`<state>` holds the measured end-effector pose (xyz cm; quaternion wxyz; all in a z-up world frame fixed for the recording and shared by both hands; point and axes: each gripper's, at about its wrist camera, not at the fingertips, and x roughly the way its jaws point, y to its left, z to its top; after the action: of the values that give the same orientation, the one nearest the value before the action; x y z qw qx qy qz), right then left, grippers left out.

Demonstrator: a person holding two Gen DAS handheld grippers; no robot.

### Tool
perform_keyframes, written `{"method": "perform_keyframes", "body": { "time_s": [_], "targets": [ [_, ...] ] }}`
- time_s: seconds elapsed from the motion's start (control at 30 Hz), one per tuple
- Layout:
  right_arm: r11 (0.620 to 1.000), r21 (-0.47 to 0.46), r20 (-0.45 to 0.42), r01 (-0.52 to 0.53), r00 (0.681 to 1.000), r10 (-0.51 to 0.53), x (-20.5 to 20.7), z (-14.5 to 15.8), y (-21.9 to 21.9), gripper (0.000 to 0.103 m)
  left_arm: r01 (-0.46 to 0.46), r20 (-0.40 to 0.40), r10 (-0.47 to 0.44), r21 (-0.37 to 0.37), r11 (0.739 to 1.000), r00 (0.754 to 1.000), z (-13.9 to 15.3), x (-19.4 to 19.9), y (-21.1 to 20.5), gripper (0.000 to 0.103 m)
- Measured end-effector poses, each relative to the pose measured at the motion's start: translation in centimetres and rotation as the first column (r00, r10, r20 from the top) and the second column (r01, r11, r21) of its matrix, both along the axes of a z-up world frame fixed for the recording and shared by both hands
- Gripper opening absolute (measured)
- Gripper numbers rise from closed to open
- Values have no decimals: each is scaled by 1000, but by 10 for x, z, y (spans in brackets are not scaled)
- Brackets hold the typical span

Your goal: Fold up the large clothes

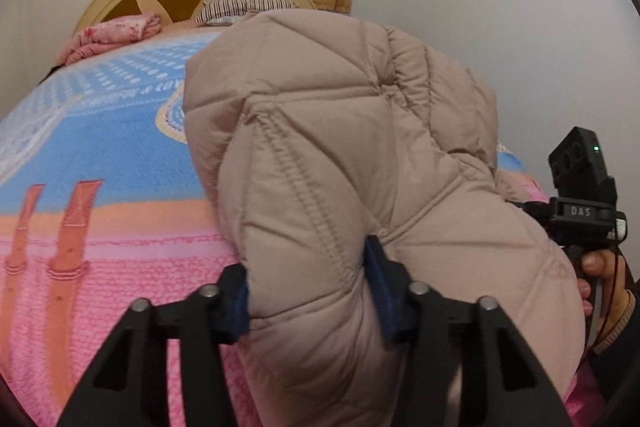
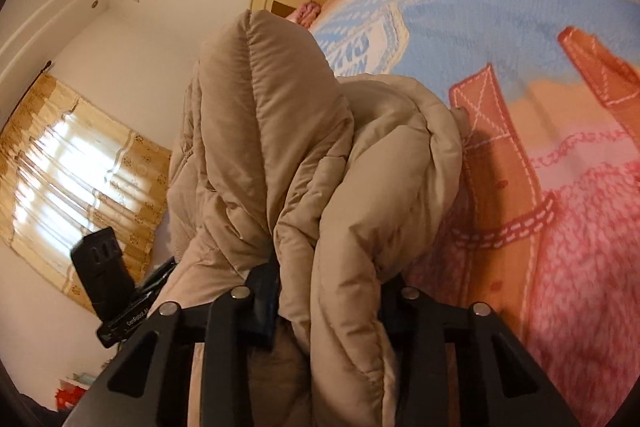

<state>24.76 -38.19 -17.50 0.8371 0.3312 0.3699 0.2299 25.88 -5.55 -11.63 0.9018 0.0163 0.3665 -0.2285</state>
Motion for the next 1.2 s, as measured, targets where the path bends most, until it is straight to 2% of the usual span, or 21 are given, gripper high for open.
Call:
{"method": "perform_keyframes", "body": {
  "time_s": [0.23,0.4,0.7,0.97,1.0,1.2],
  "targets": [
    [1000,6,57,-22,998,22,-21,26,27,30,-29,73,26,41,999,997,19,-26,19,39],
    [998,19,87,-60,995,58,-21,40,49,30,-67,97,63,34,997,993,29,-31,43,36],
    [985,39,132,-166,978,159,-7,58,116,28,-161,153,153,41,986,976,42,-47,95,33],
    [960,47,169,-277,949,265,22,73,186,25,-237,152,230,30,971,961,42,-53,140,33],
    [957,40,166,-286,947,276,26,74,194,25,-244,150,237,28,969,960,40,-54,145,29],
    [941,37,152,-337,932,328,40,69,225,25,-271,140,267,9,963,953,37,-65,174,26]
  ]
}}
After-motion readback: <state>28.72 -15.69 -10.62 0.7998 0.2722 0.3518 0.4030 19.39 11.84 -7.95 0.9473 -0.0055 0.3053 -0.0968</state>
